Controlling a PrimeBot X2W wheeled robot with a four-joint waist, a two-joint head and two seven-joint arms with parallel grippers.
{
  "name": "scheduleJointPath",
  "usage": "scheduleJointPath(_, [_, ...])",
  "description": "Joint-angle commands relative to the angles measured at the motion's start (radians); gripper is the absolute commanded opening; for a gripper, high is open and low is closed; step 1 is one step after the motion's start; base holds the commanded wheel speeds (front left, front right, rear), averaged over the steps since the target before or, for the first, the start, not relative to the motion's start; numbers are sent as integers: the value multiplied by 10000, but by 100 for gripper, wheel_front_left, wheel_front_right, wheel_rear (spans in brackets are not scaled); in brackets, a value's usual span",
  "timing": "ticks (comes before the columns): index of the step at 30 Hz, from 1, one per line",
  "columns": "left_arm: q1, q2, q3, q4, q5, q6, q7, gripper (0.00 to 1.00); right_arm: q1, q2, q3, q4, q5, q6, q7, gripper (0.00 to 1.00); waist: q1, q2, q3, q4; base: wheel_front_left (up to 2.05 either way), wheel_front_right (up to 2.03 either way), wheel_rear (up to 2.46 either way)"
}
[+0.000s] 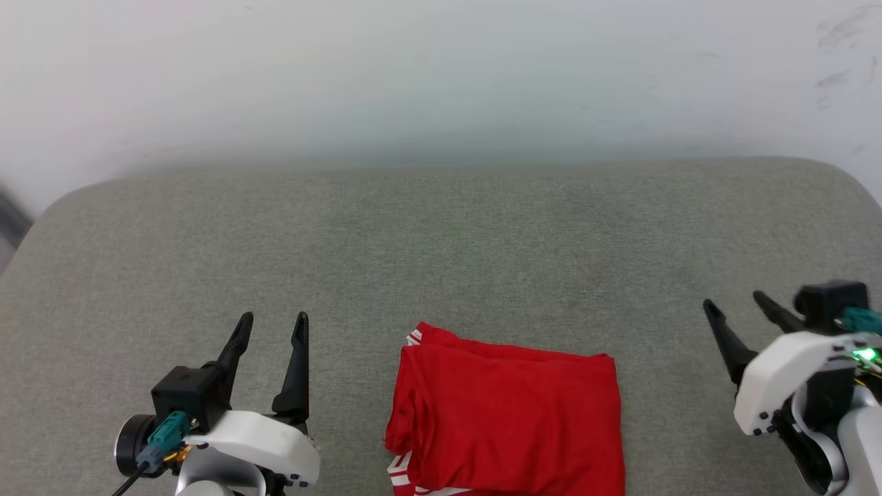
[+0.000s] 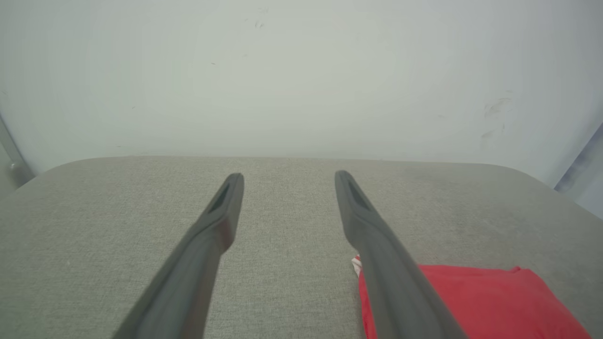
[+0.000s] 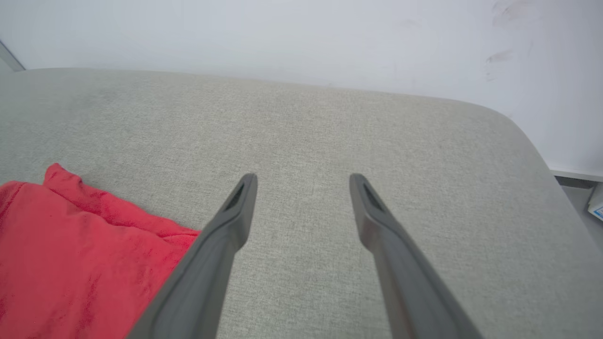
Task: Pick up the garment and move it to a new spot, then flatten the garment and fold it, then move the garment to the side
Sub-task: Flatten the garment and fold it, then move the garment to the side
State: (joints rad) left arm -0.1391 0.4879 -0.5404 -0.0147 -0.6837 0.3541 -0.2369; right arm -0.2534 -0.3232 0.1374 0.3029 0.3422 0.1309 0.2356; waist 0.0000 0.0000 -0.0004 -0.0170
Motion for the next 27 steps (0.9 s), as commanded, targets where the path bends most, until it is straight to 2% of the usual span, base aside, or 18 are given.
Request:
scheduleJointPath(1, [141,32,75,24,-17,66,-71,100,371,236,-416,-401,-338,-5,-355,100,0,0,-47,-129,0,0,0])
scheduleJointPath(7, [346,-1,244,166,104,179,-173,100,1491,1250,-1625,-1851,-1226,-7,-1813,100,0,0,-113,-277,0,0,0])
scheduleJointPath(12, [540,-119,346,341,194,221,-222,100,2275,1875,-1718,-2728,-1530,-7,-2404,100,0,0,-225,-271,0,0,0])
scheduleJointPath(20, [789,-214,522,464,312,253,-270,100,2762,2241,-1715,-3353,-1607,-7,-2249,100,0,0,-265,-301,0,0,0])
scheduleJointPath(27, [758,-315,612,515,338,151,-280,100,2671,2278,-1779,-3434,-1685,-7,-2031,100,0,0,-253,-320,0,0,0])
